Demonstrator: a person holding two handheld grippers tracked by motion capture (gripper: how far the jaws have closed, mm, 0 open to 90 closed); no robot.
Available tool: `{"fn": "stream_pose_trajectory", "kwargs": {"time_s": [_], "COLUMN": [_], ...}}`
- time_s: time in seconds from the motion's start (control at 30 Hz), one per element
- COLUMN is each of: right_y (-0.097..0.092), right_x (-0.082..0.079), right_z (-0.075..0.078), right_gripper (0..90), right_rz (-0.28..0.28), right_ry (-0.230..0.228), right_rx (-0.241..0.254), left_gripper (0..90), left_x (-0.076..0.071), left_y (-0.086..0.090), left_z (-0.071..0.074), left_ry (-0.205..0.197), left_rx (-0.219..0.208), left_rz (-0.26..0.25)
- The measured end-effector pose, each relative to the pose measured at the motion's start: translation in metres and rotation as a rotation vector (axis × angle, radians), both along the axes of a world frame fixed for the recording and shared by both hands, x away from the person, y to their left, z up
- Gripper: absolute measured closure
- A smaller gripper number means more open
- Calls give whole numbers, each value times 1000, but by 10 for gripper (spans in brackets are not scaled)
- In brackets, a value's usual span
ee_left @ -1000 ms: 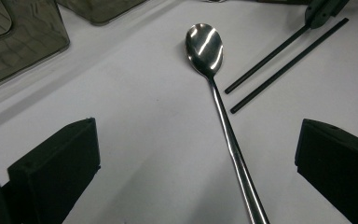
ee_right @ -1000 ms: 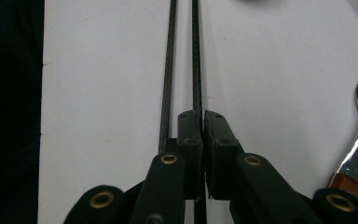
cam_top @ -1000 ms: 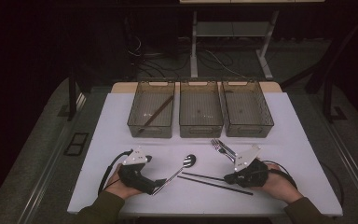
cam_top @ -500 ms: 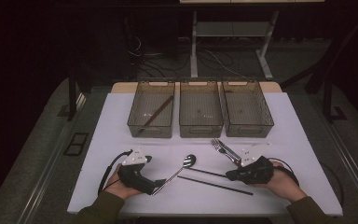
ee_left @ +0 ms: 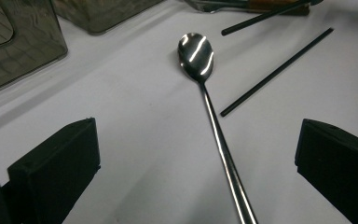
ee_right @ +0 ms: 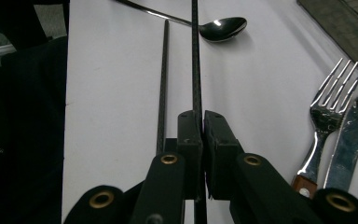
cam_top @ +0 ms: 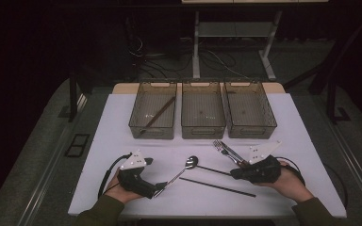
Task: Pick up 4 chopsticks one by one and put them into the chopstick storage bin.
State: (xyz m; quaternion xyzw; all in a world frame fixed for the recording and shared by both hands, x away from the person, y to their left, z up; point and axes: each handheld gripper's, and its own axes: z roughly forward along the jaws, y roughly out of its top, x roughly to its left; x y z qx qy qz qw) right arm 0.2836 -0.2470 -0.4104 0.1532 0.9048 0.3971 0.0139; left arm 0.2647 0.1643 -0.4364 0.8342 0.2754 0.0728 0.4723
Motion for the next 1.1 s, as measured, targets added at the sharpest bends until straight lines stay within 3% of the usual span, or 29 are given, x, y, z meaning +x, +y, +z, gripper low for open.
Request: {"fn": "stream_pose_trajectory", "kwargs": {"time_s": [0.13, 0.27, 0.6, 0.73, 1.1], "right_y": [-2, -2, -1, 1, 11], "right_x": [2, 5, 14, 18, 29], "right_z": [1, 2, 8, 10, 17], "right_gripper": [859, 859, 859, 859, 859], "right_rz": [-21, -50, -120, -143, -222], "right_ry": [4, 7, 12, 11, 12], "right_rx": [4, 7, 26, 29, 56], "left_gripper": [0, 0, 0, 0, 0], "left_x": [0, 2, 10, 8, 7], "left_y": [0, -3, -1, -2, -2], "left_z": [-1, -2, -5, -4, -2], "left_ry": [-29, -47, -13, -23, -1], "left_rx": [-3, 20, 40, 44, 14], "left_rz": [-9, -25, 8, 4, 6]}}
